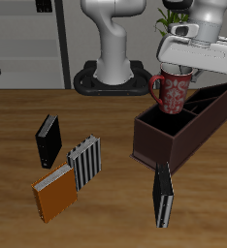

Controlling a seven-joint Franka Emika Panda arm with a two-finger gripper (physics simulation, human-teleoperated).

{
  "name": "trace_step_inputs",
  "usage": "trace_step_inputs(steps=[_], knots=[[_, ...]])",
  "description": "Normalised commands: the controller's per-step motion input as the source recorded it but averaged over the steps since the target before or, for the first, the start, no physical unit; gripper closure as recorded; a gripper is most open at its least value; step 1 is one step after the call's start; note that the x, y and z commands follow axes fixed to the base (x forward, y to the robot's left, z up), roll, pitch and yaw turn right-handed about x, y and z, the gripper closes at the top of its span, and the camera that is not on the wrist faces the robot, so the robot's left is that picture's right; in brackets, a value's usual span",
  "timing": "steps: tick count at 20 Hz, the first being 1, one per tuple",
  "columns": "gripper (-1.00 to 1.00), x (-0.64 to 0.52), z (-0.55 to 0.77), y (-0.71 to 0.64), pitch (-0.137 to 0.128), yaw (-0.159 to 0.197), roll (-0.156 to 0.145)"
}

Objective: Place the red mug into the left desk caddy's right compartment

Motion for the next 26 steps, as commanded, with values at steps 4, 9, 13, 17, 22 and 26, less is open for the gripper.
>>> trace_step_inputs(steps=[4,9,13,17,22,26], knots=[[1.00,0.01,-0.08,0.00,-0.003,-0.019,0.012],[1.00,-0.01,-0.03,0.07,-0.025,0.005,0.034],[1.00,0.03,-0.04,0.08,-0.036,0.005,0.031],[1.00,0.07,-0.17,0.03,0.010,-0.006,0.015],[1.00,0.05,-0.30,0.01,0.045,-0.011,0.020],[1.00,0.06,-0.36,-0.04,0.051,0.002,0.018]])
